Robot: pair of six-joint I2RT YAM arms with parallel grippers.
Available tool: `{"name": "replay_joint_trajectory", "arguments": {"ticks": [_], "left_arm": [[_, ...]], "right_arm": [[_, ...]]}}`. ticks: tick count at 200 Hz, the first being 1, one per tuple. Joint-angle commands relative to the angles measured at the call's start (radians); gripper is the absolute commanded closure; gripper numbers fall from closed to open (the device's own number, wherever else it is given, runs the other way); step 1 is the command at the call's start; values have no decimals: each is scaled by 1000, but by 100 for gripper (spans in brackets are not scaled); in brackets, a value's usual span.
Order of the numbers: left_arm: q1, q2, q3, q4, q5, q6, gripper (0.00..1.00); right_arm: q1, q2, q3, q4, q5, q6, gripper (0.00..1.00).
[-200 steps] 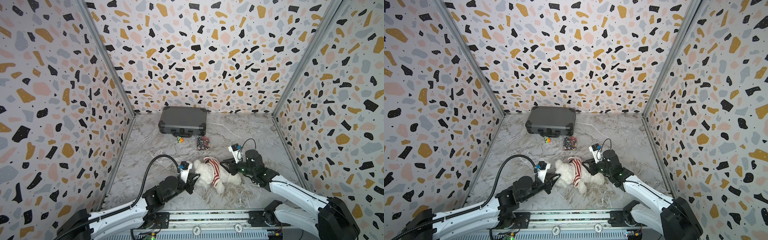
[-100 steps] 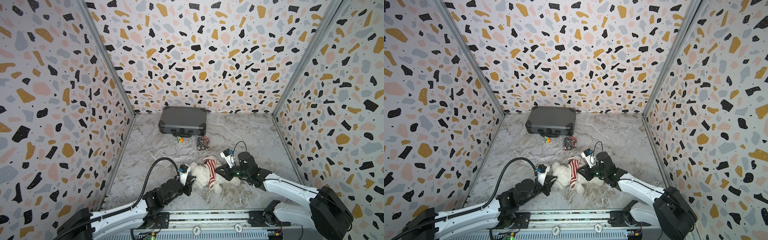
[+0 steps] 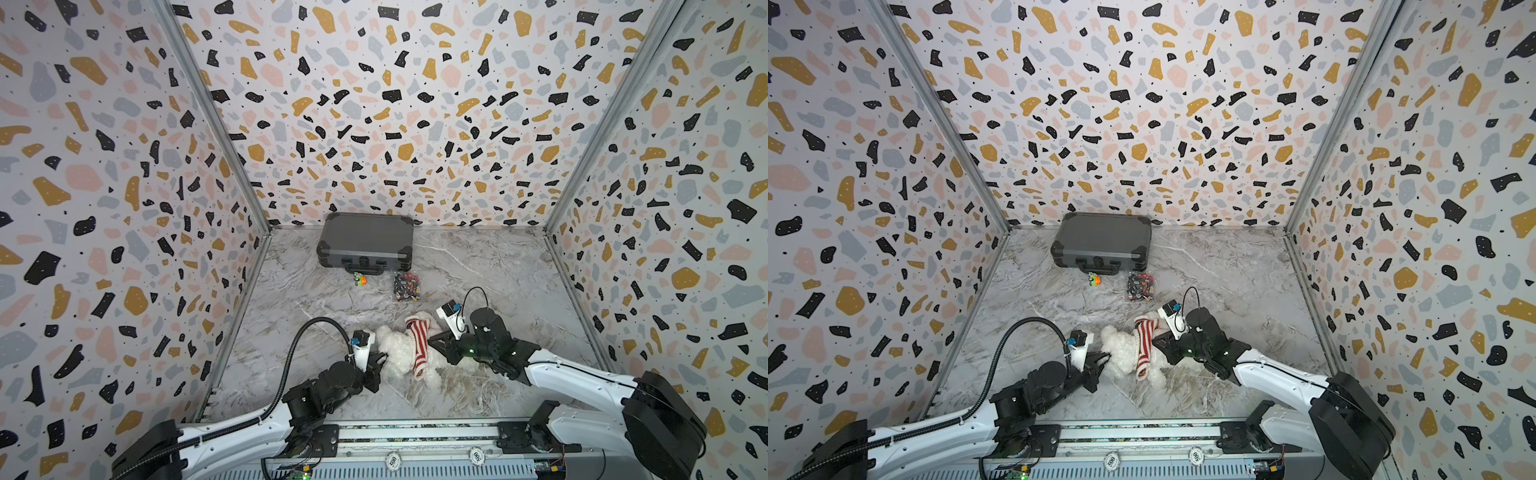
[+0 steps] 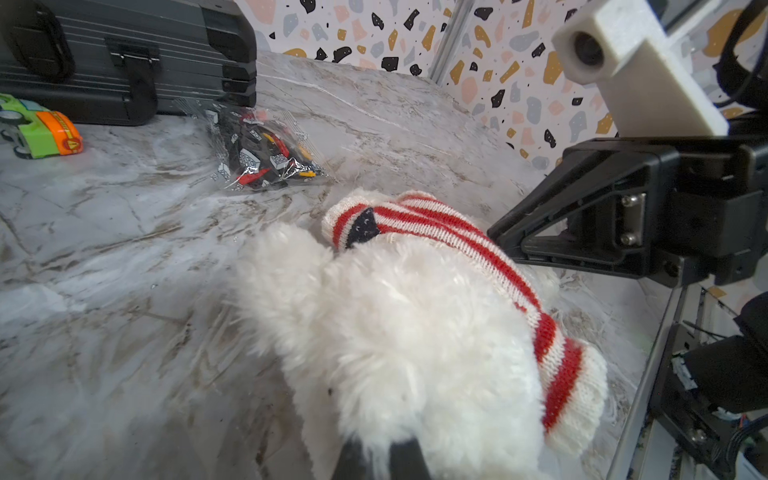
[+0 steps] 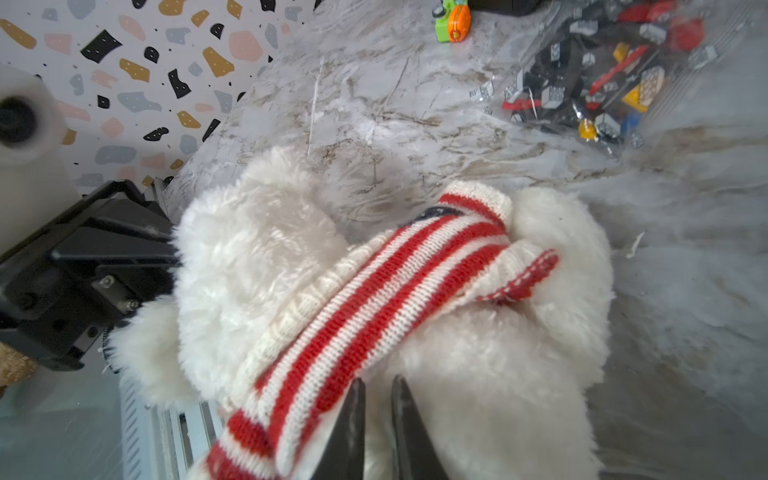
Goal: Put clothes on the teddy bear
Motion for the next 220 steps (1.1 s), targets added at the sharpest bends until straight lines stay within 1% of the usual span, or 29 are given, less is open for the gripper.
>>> {"name": "replay_joint_trajectory", "arguments": {"ticks": [1,13,28,39,56,75,91,109,120,132,148,161,177,200,220], "left_arm": [[18,-23,65,22,-65,-199,100],[46,-24,78,30,-49,-303,100],[70,-15,101,32,-24,-402,100],[71,-13,114,45,-21,-447,100],[71,-10,107,134,-8,-530,100],[71,-9,137,138,-7,-577,100],[71,-22,156,130,-26,-608,100],[71,-45,169,116,-54,-637,100],[71,-54,174,106,-68,-653,100],[71,-58,174,102,-78,-675,100],[71,-63,164,124,-83,-707,100],[70,-63,165,129,-83,-721,100],[71,-64,173,127,-84,-731,100],[71,-59,181,138,-84,-740,100],[70,-48,177,168,-71,-749,100]], "right_arm": [[9,-191,-26,18,48,-16,75],[12,-302,-67,34,69,-9,69],[14,-388,-99,23,77,-15,66],[14,-412,-108,-7,62,-31,67],[21,-441,-131,-1,0,-44,72],[65,-508,-181,70,-81,-61,71],[107,-556,-207,83,-64,-93,68],[130,-571,-227,94,-91,-138,67],[137,-550,-242,112,-80,-143,68],[146,-504,-249,134,-69,-153,72],[177,-427,-233,142,-22,-181,74],[207,-362,-214,152,41,-195,75],[215,-285,-192,180,72,-198,77],[216,-190,-164,205,178,-168,77],[216,-122,-158,256,250,-133,72]]}}
